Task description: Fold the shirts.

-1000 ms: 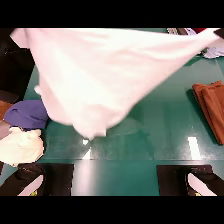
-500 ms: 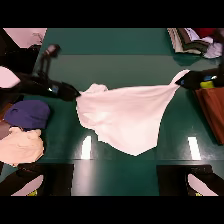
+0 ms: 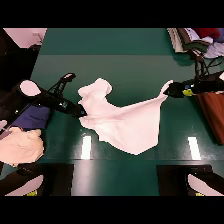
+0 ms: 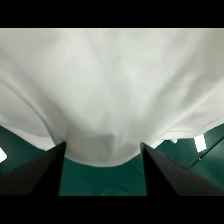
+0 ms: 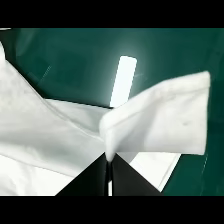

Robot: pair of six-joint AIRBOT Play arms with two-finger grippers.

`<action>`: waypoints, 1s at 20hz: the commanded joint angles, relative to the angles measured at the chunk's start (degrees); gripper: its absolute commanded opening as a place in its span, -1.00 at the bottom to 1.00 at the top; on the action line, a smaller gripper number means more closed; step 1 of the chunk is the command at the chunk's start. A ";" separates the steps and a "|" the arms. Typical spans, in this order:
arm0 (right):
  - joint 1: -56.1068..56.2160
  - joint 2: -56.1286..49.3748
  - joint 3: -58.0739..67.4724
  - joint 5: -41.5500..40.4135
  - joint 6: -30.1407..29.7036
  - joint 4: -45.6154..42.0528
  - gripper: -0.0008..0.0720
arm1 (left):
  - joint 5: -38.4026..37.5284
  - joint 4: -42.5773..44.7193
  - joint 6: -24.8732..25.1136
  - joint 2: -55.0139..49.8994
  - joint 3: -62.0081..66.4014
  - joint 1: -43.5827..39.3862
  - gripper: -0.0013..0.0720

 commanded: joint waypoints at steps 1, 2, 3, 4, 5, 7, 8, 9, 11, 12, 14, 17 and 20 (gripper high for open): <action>0.50 -0.31 -0.22 -0.42 0.04 0.00 -0.94 | -0.09 2.23 0.26 -0.24 2.29 0.00 0.54; 0.50 -0.28 -0.22 -0.33 0.07 0.00 -0.94 | 0.00 5.27 0.20 -0.24 5.31 0.00 0.55; 0.50 -0.28 -0.22 -0.22 0.07 0.00 -0.94 | 1.25 9.01 0.20 -0.24 8.90 0.00 0.55; 0.50 -0.28 -0.22 -0.17 0.09 0.00 -0.94 | 3.28 12.39 -0.09 -0.24 12.13 0.00 0.55; 0.50 -0.28 -0.22 -0.20 0.24 0.00 -0.94 | 6.05 15.80 -0.57 -0.31 15.10 0.00 0.54; 0.50 -0.31 -0.22 -0.33 0.70 0.02 -0.94 | 10.10 17.86 -3.08 -2.60 19.45 1.90 0.54; 0.50 -0.31 -0.22 -0.37 0.70 0.02 -0.94 | 10.54 17.20 -3.63 -5.07 21.18 3.74 0.54; 0.50 -0.28 -0.22 -0.26 0.72 0.02 -0.94 | 10.29 14.97 -3.93 -8.20 22.58 5.86 0.54; 0.52 -0.31 -0.22 0.04 0.92 0.02 -0.94 | 8.09 5.22 -2.56 -15.85 24.41 10.29 0.54; 0.50 -0.31 -0.22 -0.07 1.36 0.02 -0.94 | 6.67 0.44 -0.59 -19.98 24.90 12.00 0.54; 0.52 -0.31 -0.24 -0.26 2.21 0.02 -0.94 | 5.70 -4.37 1.57 -26.82 25.00 13.33 0.54; 0.55 -0.31 -0.24 -0.42 2.62 -0.02 -0.94 | 5.88 -4.50 3.13 -33.14 25.00 11.98 0.54; 0.55 -0.31 -0.24 -0.37 2.80 0.00 -0.94 | 9.64 -4.44 4.28 -34.73 25.00 9.33 0.54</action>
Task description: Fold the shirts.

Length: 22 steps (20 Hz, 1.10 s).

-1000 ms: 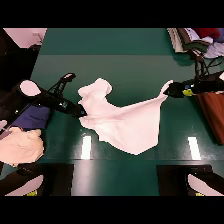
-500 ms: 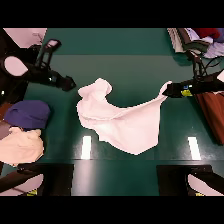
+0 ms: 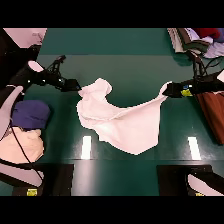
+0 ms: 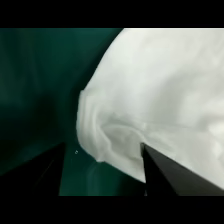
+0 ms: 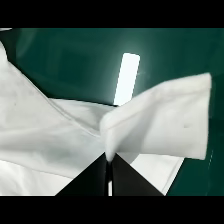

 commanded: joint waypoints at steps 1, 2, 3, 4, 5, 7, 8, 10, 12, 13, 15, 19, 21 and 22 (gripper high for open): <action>0.02 -0.04 -0.02 -0.07 0.55 0.00 -0.94 | 4.44 -1.79 1.73 -3.30 0.35 -2.01 0.54; 0.02 -0.04 -0.02 -0.04 0.55 0.02 -0.94 | 5.68 -1.79 1.73 -3.30 0.55 -2.34 0.54; 0.02 -0.04 -0.02 -0.02 0.55 0.00 -0.94 | 6.43 -1.79 1.57 -3.30 0.81 -2.47 0.42; 0.02 -0.04 -0.02 -0.04 0.55 0.00 -0.94 | 6.45 -1.81 1.60 -3.23 0.94 -2.47 -0.04; 0.02 -0.04 -0.02 -0.04 0.55 0.00 -0.94 | 6.45 -1.81 1.57 -3.13 0.98 -2.45 -0.66; 0.02 -0.02 0.04 -0.17 0.52 0.00 -0.94 | 4.94 -1.75 0.17 -2.86 1.68 -2.38 -0.90; -0.33 -0.04 0.59 -0.20 0.52 -0.07 -0.94 | 2.40 -1.81 -0.57 -2.86 3.30 -2.01 -0.91; -2.21 -0.02 4.50 0.59 0.52 -0.04 -0.94 | -3.30 -1.73 -1.31 -1.75 8.79 -0.63 -0.91; -5.11 0.09 12.17 1.75 0.50 -0.04 -0.94 | -6.08 -1.75 -1.33 2.78 14.67 1.27 -0.91; -6.62 0.09 16.46 2.40 0.50 -0.04 -0.94 | -6.25 -1.75 -1.31 6.25 17.53 2.21 -0.91; -9.22 0.09 25.92 3.82 0.50 -0.02 -0.94 | -6.03 -1.75 -1.31 13.68 23.28 3.80 -0.91; -12.61 0.09 44.46 10.10 0.24 -0.02 -0.94 | -3.87 -1.75 -1.27 28.35 33.03 4.48 -0.90; -13.79 0.11 52.59 13.90 0.26 -0.04 -0.94 | -2.23 -1.75 -1.27 34.69 36.13 4.48 -0.91; -14.38 0.52 55.76 15.08 0.26 -0.02 -0.94 | -1.25 -1.73 -1.27 37.55 37.35 4.48 -0.90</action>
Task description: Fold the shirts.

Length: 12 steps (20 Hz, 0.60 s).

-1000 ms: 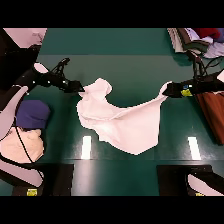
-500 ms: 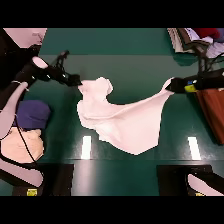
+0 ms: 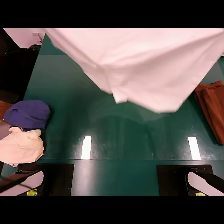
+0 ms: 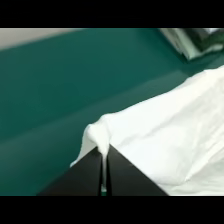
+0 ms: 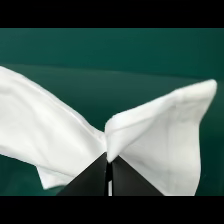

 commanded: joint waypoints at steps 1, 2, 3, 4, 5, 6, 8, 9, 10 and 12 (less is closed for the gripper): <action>-2.21 1.60 11.85 4.98 -0.07 -0.04 -0.94 | 3.48 0.13 -0.07 11.02 5.66 0.28 -0.90; -2.27 3.69 11.39 3.89 -0.09 -0.42 -0.94 | 4.70 0.13 -0.07 13.40 6.34 0.28 -0.91; -2.25 6.21 9.49 2.01 -0.46 -0.68 -0.94 | 6.34 0.13 -0.07 15.61 6.40 0.28 -0.91; -2.25 9.16 6.88 -0.17 -0.74 -0.96 -0.94 | 7.93 0.11 -0.09 17.44 6.45 0.28 -0.91; -2.25 11.67 4.81 -1.73 -0.72 -1.77 -0.94 | 9.11 0.11 -0.09 19.17 6.47 0.28 -0.91; -2.25 13.99 3.30 -2.73 -0.72 -2.12 -0.94 | 9.99 0.11 -0.11 20.81 6.49 0.28 -0.91; -2.25 16.96 2.64 -3.56 -0.70 -3.61 -0.94 | 11.15 0.15 -0.09 23.02 6.49 0.28 -0.91; -2.25 17.73 2.62 -3.67 -0.70 -3.58 -0.94 | 11.08 0.20 -0.15 23.08 6.62 0.28 -0.91; -2.25 18.08 2.62 -3.65 -0.70 -3.58 -0.94 | 10.56 0.87 -0.26 23.06 6.60 0.28 -0.91; -2.25 17.27 2.62 -2.36 -0.70 -3.56 -0.94 | 8.09 3.43 -2.49 22.10 6.29 0.28 -0.91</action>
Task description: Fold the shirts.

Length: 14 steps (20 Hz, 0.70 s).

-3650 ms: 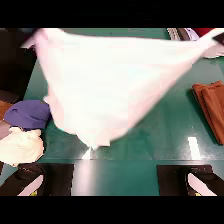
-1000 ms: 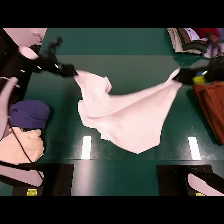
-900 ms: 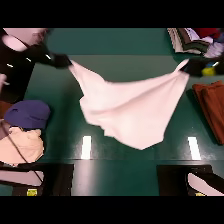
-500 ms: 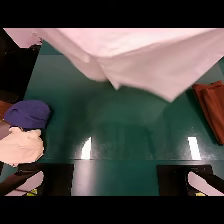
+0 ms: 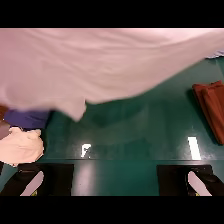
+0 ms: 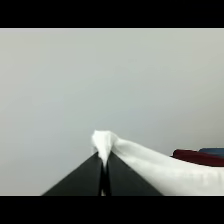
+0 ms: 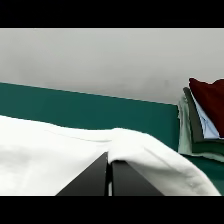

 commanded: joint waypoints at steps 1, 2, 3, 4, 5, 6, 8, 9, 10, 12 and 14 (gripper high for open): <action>-0.04 -0.07 -0.44 1.25 -0.04 -0.52 -0.94 | -2.19 4.46 -2.67 -0.57 -0.92 0.07 -0.91; -0.04 -2.19 -0.44 3.28 0.04 -0.48 -0.94 | -3.76 5.92 -3.54 -2.01 -2.08 0.07 -0.91; -0.04 -4.44 -0.46 5.84 0.39 -0.50 -0.94 | -5.73 6.54 -3.96 -3.61 -3.48 0.07 -0.91; -0.04 -7.26 -0.48 8.74 0.39 -0.52 -0.94 | -8.33 6.91 -3.96 -5.55 -5.33 0.07 -0.91; -0.04 -10.23 -0.50 11.23 0.48 -0.52 -0.94 | -10.88 6.86 -4.04 -7.72 -7.34 0.07 -0.91; -0.04 -13.84 -0.50 13.31 0.61 -0.55 -0.94 | -13.07 6.86 -4.09 -10.36 -9.99 0.07 -0.90; -0.02 -21.14 -0.96 15.69 0.61 -0.52 -0.94 | -14.84 6.88 -4.04 -15.87 -16.31 0.07 -0.90; -0.02 -24.28 -2.27 15.72 0.63 -0.46 -0.94 | -14.49 6.88 -4.04 -18.49 -19.67 0.07 -0.90; 0.02 -27.41 -4.37 15.30 0.63 -0.44 -0.94 | -13.75 6.88 -3.87 -21.70 -22.80 0.07 -0.90; 0.90 -33.51 -9.14 12.98 0.63 -0.50 -0.94 | -11.13 6.95 -3.56 -29.22 -26.14 0.07 -0.90; 2.01 -38.82 -13.73 8.00 0.61 -0.44 -0.94 | -7.52 6.82 -3.39 -36.89 -26.51 0.07 -0.90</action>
